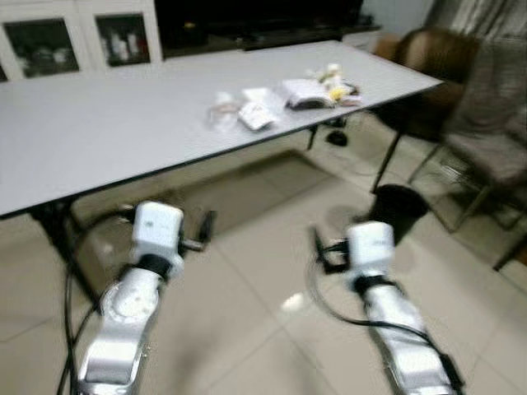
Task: Picking trash to rubbish bin
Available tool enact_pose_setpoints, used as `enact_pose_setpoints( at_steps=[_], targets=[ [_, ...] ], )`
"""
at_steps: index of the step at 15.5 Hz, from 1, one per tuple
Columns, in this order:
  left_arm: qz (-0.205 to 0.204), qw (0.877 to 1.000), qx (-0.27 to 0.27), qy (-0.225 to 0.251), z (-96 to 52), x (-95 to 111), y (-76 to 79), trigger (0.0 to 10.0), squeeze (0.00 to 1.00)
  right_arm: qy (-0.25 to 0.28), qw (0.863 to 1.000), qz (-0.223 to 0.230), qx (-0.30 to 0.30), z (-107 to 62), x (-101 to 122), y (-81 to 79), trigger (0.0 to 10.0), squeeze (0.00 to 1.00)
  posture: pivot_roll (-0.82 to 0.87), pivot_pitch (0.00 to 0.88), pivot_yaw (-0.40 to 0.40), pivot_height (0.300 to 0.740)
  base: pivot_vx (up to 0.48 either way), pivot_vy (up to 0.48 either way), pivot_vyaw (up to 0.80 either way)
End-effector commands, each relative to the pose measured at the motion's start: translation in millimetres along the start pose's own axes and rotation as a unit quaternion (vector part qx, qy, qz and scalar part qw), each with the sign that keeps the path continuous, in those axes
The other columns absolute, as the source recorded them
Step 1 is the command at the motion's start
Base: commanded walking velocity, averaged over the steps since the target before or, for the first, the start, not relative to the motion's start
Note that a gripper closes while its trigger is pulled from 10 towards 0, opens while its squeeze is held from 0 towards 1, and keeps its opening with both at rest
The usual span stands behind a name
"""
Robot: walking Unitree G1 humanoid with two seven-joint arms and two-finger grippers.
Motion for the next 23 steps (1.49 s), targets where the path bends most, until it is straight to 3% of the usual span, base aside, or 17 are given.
enact_pose_setpoints(
  at_steps=[1,23],
  targets=[
    [0.011,1.0,0.016,0.003,0.1,3,-13.2,10.0,0.0,0.019,1.0,0.016,0.011,3.8,9,-8.9,10.0,0.0,0.02,0.0,-0.051,0.74,0.352,0.0,0.0],
    [0.005,1.0,0.011,0.021,14.6,11,-10.8,10.0,0.0,0.01,1.0,0.006,0.003,9.8,10,-10.5,10.0,0.0,0.01,0.0,-0.03,0.74,0.355,0.0,0.0]
  ],
)
Point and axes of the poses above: a point about 5 cm out from each wrist's last joint towards the gripper, its own z axis pointing out of the wrist towards the gripper, its own x axis along the axis of the wrist's last joint, y = z × x, the point moved 3 cm from there along z, pointing out of the wrist towards the gripper, and after that the axes turned 6 degrees about z, right-handed, at the moved point
